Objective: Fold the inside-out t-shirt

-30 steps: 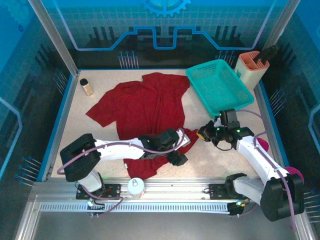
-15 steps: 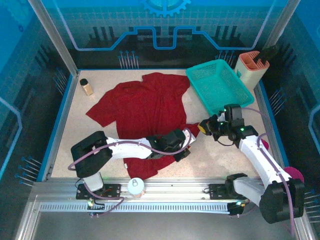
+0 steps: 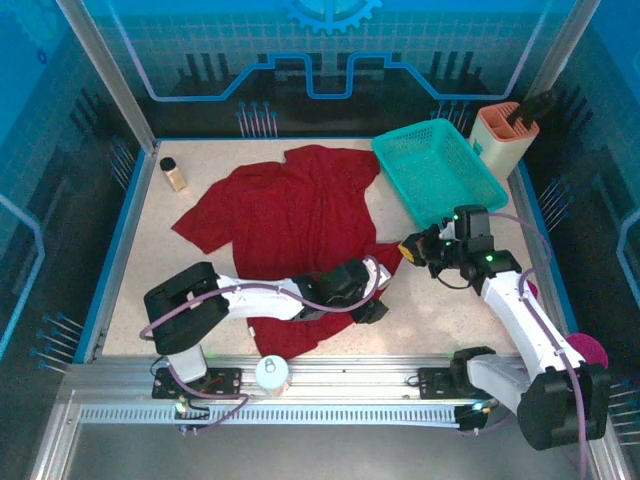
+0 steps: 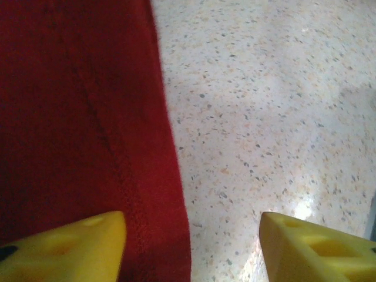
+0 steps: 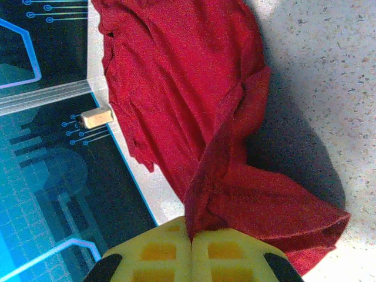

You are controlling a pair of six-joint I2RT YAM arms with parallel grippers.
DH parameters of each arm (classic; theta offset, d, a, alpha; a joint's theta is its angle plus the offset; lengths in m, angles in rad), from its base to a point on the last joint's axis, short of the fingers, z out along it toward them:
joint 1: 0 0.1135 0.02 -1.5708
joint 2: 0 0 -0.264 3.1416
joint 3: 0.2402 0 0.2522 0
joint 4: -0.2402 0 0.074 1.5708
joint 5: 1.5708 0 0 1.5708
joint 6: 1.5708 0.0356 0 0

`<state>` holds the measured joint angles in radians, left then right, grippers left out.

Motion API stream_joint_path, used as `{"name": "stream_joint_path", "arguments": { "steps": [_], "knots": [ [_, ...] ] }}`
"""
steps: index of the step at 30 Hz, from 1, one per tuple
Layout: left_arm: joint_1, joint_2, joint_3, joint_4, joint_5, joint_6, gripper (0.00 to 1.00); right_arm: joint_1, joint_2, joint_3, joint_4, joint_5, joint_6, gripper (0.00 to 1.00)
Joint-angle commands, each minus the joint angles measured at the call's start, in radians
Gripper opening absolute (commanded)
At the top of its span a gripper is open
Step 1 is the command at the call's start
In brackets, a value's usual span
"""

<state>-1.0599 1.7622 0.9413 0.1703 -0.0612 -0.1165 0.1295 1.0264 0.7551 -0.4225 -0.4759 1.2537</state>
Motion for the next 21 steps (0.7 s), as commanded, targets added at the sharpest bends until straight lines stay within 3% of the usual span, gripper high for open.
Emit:
{"name": "stream_joint_path", "arguments": {
  "steps": [1, 7, 12, 14, 16, 21],
  "knots": [
    [-0.005, 0.047, 0.041, 0.004, -0.046, -0.034, 0.46, -0.014, -0.024, 0.039, -0.021, -0.005, 0.010, 0.00],
    [-0.005, 0.066, 0.028, -0.015, -0.153, -0.043, 0.43, -0.017, -0.045, 0.059, -0.057, 0.026, 0.016, 0.00],
    [-0.005, 0.015, -0.041, 0.019, -0.105, -0.048, 0.43, -0.023, -0.063, 0.080, -0.099, 0.091, 0.029, 0.00],
    [-0.006, 0.004, -0.077, 0.058, -0.068, -0.053, 0.51, -0.023, -0.057, 0.081, -0.083, 0.087, 0.040, 0.00],
    [-0.008, -0.006, -0.114, 0.107, -0.032, -0.059, 0.66, -0.023, -0.052, 0.081, -0.067, 0.077, 0.053, 0.00],
    [-0.025, 0.000, -0.100, 0.157, -0.024, -0.084, 0.71, -0.019, -0.053, 0.088, -0.057, 0.076, 0.066, 0.00]
  ]
}}
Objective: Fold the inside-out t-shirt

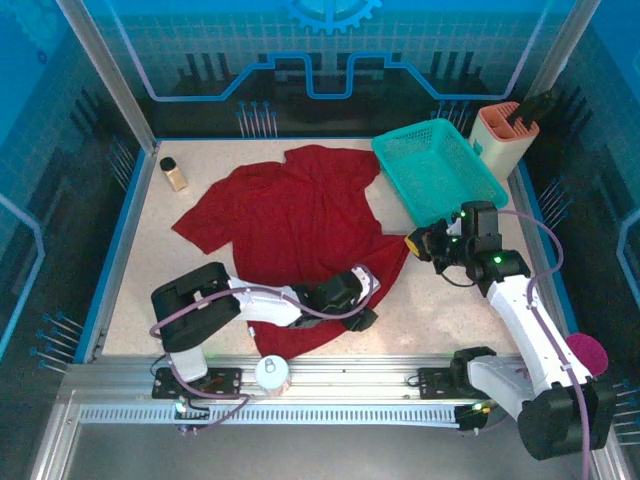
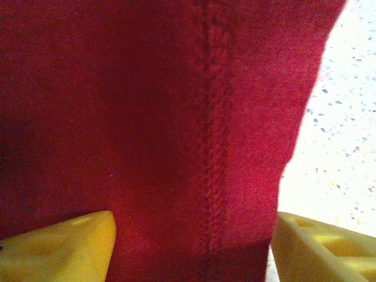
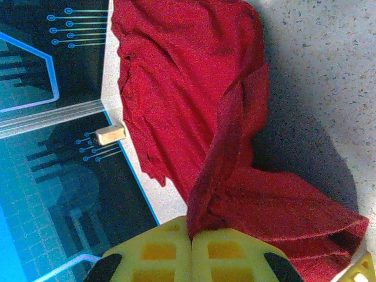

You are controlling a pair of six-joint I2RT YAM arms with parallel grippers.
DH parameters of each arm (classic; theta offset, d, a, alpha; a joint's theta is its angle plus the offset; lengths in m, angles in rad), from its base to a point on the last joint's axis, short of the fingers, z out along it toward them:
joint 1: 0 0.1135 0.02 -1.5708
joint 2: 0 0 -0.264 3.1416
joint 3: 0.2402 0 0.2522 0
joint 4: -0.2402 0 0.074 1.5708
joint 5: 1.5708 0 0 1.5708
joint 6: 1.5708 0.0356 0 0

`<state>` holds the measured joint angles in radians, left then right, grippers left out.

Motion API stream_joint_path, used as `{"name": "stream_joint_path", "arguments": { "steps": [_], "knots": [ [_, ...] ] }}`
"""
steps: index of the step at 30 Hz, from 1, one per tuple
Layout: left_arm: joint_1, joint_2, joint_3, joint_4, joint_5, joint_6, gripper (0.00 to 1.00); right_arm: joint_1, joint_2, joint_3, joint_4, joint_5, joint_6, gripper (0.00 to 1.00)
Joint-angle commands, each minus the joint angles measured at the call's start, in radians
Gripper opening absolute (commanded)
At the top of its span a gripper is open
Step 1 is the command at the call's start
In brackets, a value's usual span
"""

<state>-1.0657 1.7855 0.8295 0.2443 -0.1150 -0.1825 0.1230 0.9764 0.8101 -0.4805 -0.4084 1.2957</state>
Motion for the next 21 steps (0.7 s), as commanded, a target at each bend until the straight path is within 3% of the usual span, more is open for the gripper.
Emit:
{"name": "stream_joint_path", "arguments": {
  "steps": [1, 6, 10, 13, 21],
  "knots": [
    [-0.024, -0.014, 0.027, 0.082, 0.022, -0.017, 0.71, -0.013, -0.004, 0.035, 0.000, 0.008, 0.024, 0.00],
    [-0.058, 0.051, 0.096, 0.081, -0.075, -0.017, 0.66, -0.013, -0.014, 0.042, -0.003, 0.008, 0.024, 0.00],
    [-0.072, 0.054, 0.085, 0.085, -0.176, -0.053, 0.41, -0.014, -0.024, 0.042, -0.006, 0.017, 0.022, 0.00],
    [-0.081, 0.023, 0.040, 0.089, -0.232, -0.065, 0.29, -0.020, -0.022, 0.039, -0.007, 0.015, 0.020, 0.00],
    [-0.088, -0.137, -0.159, 0.138, -0.131, -0.044, 0.13, -0.030, 0.001, 0.046, 0.003, 0.022, -0.007, 0.00]
  ]
}}
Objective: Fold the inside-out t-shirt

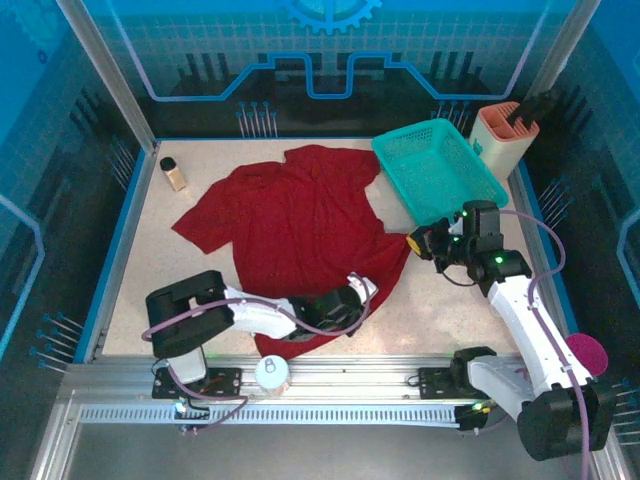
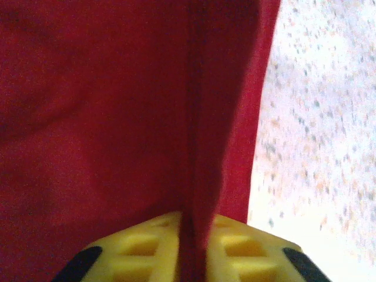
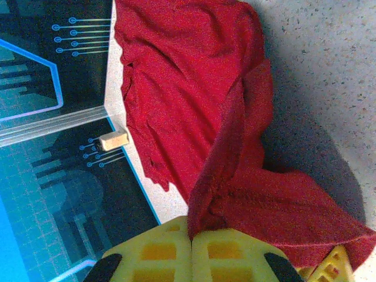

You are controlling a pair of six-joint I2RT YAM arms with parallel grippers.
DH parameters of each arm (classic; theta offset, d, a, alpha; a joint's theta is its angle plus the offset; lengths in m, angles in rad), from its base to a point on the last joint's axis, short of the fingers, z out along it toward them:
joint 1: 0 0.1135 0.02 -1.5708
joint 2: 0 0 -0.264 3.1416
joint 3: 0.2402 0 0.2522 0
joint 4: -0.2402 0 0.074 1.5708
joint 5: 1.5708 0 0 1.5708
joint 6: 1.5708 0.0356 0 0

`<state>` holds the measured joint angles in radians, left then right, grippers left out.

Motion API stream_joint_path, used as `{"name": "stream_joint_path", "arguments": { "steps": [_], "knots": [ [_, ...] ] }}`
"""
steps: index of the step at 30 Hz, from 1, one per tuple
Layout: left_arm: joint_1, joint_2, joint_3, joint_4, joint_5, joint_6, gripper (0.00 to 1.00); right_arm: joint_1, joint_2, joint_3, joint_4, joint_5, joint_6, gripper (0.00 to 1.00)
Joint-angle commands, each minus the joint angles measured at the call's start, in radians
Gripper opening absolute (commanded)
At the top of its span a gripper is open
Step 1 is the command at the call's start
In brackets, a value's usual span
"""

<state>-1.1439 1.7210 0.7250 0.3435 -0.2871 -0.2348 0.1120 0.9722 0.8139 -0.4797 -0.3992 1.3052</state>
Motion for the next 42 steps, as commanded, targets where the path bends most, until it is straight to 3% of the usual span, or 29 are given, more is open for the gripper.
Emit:
{"name": "stream_joint_path", "arguments": {
  "steps": [1, 5, 11, 20, 26, 30, 33, 34, 36, 39, 40, 42],
  "knots": [
    [-0.009, -0.088, -0.075, 0.049, 0.054, 0.007, 0.13, -0.020, 0.009, 0.043, 0.005, 0.014, -0.019, 0.00],
    [-0.010, -0.163, -0.110, 0.013, 0.121, 0.001, 0.00, -0.021, 0.026, 0.042, 0.012, 0.023, -0.050, 0.00],
    [0.011, -0.345, -0.097, -0.189, 0.036, -0.035, 0.00, -0.017, 0.064, 0.057, 0.014, 0.054, -0.180, 0.00],
    [0.273, -0.686, -0.055, -0.388, 0.308, 0.055, 0.00, 0.153, 0.042, -0.009, 0.109, 0.226, -0.505, 0.00],
    [0.438, -0.683, 0.073, -0.582, 0.445, 0.116, 0.00, 0.285, 0.056, -0.130, 0.213, 0.366, -0.571, 0.00],
    [0.474, -0.650, 0.128, -0.599, 0.474, 0.126, 0.00, 0.396, 0.062, -0.258, 0.269, 0.569, -0.549, 0.00],
    [0.513, -0.586, 0.165, -0.595, 0.530, 0.126, 0.00, 0.411, 0.112, -0.347, 0.351, 0.585, -0.562, 0.00],
    [0.526, -0.559, 0.178, -0.595, 0.547, 0.127, 0.00, 0.410, 0.135, -0.356, 0.374, 0.570, -0.594, 0.01],
    [0.548, -0.510, 0.203, -0.598, 0.575, 0.129, 0.00, 0.413, 0.141, -0.374, 0.437, 0.488, -0.681, 0.15],
    [0.572, -0.443, 0.263, -0.627, 0.604, 0.133, 0.00, 0.442, 0.037, -0.427, 0.541, 0.363, -0.826, 0.33],
    [0.577, -0.425, 0.287, -0.647, 0.609, 0.134, 0.00, 0.466, 0.000, -0.442, 0.572, 0.318, -0.900, 0.41],
    [0.582, -0.401, 0.338, -0.689, 0.613, 0.137, 0.00, 0.560, -0.057, -0.459, 0.610, 0.278, -1.075, 0.46]
  ]
}}
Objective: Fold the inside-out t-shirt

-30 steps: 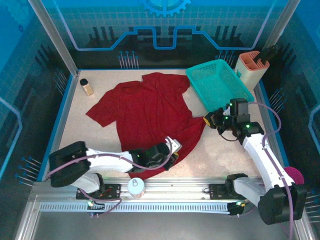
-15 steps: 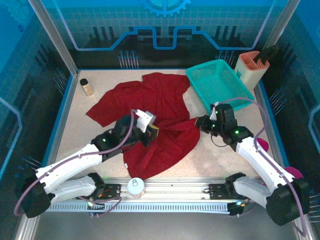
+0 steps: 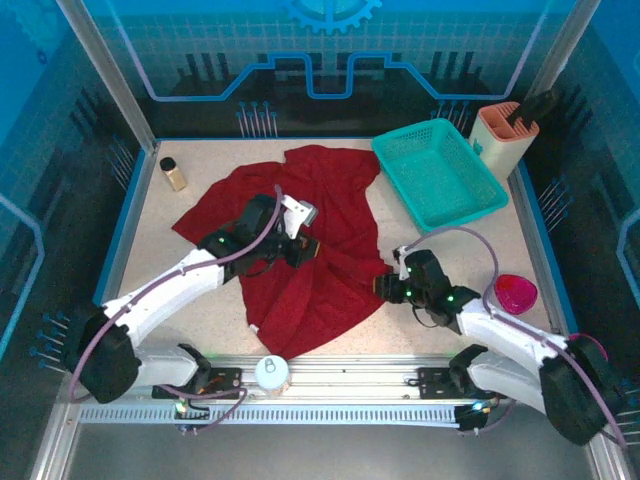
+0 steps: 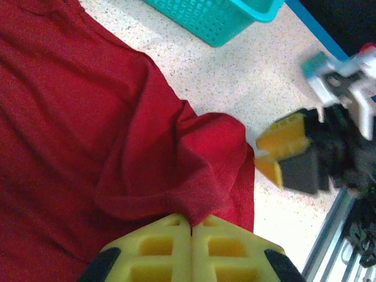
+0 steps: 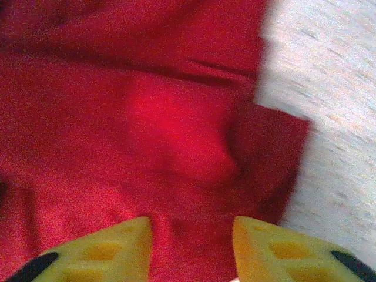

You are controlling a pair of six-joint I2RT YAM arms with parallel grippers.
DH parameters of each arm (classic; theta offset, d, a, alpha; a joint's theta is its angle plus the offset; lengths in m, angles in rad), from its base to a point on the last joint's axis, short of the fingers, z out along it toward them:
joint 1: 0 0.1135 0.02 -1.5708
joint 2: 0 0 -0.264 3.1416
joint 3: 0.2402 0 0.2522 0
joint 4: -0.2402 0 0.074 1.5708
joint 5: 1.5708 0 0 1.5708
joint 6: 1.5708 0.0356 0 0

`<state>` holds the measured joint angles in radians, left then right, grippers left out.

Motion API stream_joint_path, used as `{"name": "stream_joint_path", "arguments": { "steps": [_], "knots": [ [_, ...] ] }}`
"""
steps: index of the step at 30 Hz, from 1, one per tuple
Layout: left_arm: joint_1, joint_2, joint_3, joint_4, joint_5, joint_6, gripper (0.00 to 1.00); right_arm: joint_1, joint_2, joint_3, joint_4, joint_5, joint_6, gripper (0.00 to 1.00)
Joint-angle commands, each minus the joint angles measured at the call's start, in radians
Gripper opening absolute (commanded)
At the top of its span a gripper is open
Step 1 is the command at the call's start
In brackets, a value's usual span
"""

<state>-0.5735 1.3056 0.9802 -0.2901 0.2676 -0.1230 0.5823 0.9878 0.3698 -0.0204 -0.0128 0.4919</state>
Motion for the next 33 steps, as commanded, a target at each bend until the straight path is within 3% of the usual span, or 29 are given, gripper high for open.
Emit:
{"name": "stream_joint_path", "arguments": {
  "steps": [1, 6, 11, 16, 18, 23, 26, 27, 28, 33],
  "knots": [
    [0.012, 0.022, 0.106, -0.074, 0.061, 0.026, 0.00, 0.136, -0.083, -0.030, 0.189, -0.136, -0.362, 0.47],
    [0.015, 0.012, 0.146, -0.115, 0.075, 0.010, 0.00, 0.224, 0.041, -0.121, 0.528, -0.309, -0.633, 0.56],
    [0.014, -0.017, 0.165, -0.152, 0.119, -0.020, 0.00, 0.233, 0.391, -0.072, 0.860, -0.296, -0.740, 0.62],
    [0.014, -0.067, 0.198, -0.206, 0.128, -0.035, 0.00, 0.238, 0.775, 0.020, 1.310, -0.152, -0.712, 0.65],
    [0.014, -0.086, 0.213, -0.218, 0.131, -0.042, 0.00, 0.259, 0.884, 0.078, 1.418, -0.046, -0.701, 0.74],
    [0.014, -0.092, 0.299, -0.286, 0.152, -0.043, 0.00, 0.260, 0.997, 0.202, 1.416, 0.117, -0.646, 0.81],
    [0.014, -0.089, 0.346, -0.323, 0.158, -0.031, 0.00, 0.251, 1.025, 0.265, 1.352, 0.111, -0.604, 0.85],
    [0.014, -0.090, 0.359, -0.331, 0.159, -0.026, 0.00, 0.252, 1.031, 0.289, 1.316, 0.117, -0.589, 0.87],
    [0.014, -0.091, 0.371, -0.336, 0.159, -0.022, 0.00, 0.251, 1.039, 0.316, 1.274, 0.130, -0.574, 0.95],
    [0.014, -0.084, 0.427, -0.354, 0.175, -0.014, 0.00, 0.245, 1.103, 0.463, 1.060, 0.239, -0.499, 1.00]
  ]
}}
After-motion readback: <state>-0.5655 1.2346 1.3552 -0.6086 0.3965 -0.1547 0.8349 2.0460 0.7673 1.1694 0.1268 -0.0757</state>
